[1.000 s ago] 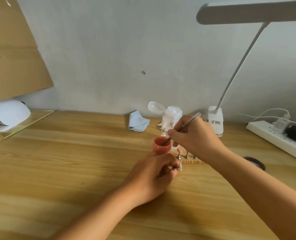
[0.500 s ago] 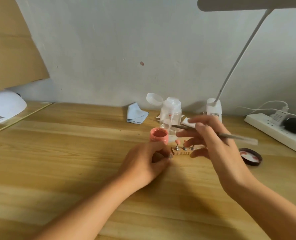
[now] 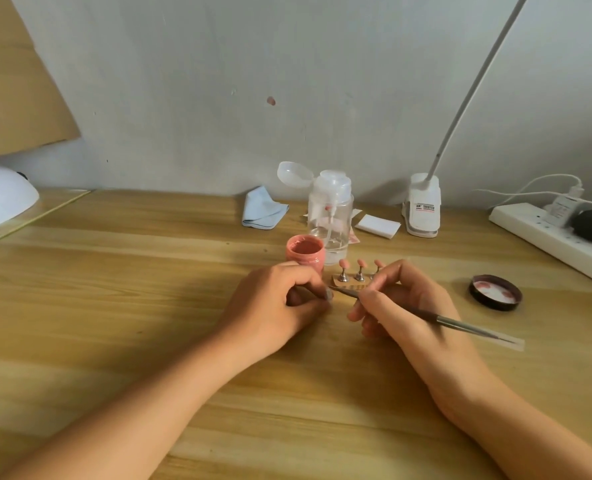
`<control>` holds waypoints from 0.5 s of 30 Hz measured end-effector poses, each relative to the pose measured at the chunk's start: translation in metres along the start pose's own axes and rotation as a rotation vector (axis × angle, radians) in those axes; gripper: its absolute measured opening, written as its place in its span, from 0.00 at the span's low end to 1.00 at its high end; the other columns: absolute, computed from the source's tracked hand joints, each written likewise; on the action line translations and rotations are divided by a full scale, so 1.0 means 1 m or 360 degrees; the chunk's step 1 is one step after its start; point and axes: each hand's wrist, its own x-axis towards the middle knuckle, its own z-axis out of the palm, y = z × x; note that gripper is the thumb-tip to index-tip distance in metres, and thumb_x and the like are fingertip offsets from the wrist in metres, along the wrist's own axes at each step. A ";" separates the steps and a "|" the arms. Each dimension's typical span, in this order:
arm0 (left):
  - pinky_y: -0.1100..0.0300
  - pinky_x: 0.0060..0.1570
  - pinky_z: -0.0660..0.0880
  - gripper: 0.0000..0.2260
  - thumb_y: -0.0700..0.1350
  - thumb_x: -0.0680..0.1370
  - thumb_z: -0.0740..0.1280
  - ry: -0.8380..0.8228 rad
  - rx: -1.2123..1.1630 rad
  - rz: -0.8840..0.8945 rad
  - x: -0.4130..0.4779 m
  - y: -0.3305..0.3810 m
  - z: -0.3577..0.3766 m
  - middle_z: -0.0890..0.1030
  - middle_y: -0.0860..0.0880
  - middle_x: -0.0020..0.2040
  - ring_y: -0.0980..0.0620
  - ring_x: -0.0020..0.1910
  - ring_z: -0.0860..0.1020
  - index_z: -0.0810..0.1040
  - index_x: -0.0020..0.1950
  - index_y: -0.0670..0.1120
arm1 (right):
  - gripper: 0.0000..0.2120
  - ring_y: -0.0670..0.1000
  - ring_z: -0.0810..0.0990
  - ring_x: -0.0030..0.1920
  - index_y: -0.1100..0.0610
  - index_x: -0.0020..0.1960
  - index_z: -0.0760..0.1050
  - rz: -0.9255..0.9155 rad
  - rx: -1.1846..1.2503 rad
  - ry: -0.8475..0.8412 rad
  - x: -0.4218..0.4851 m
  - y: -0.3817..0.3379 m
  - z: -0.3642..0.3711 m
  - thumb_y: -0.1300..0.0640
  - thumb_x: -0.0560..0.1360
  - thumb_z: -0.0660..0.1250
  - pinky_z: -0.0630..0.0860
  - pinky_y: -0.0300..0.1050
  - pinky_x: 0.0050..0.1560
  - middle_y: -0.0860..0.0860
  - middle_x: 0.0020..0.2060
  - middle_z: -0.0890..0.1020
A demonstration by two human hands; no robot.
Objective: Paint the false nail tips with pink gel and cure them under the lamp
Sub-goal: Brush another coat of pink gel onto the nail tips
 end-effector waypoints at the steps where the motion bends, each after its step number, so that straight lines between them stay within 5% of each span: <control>1: 0.61 0.36 0.71 0.09 0.43 0.72 0.77 0.0004 -0.0001 -0.0003 0.000 0.000 0.000 0.80 0.59 0.40 0.59 0.33 0.74 0.81 0.38 0.57 | 0.04 0.49 0.76 0.32 0.68 0.45 0.70 -0.0005 -0.0020 -0.0010 0.000 0.000 0.000 0.69 0.77 0.65 0.73 0.38 0.33 0.60 0.33 0.83; 15: 0.60 0.35 0.70 0.11 0.44 0.72 0.77 0.0003 0.0003 -0.0013 0.000 0.002 -0.001 0.79 0.59 0.39 0.59 0.32 0.73 0.79 0.37 0.58 | 0.04 0.43 0.78 0.29 0.64 0.42 0.72 -0.0081 -0.0245 -0.0025 0.001 0.004 0.000 0.69 0.74 0.67 0.73 0.36 0.33 0.59 0.33 0.83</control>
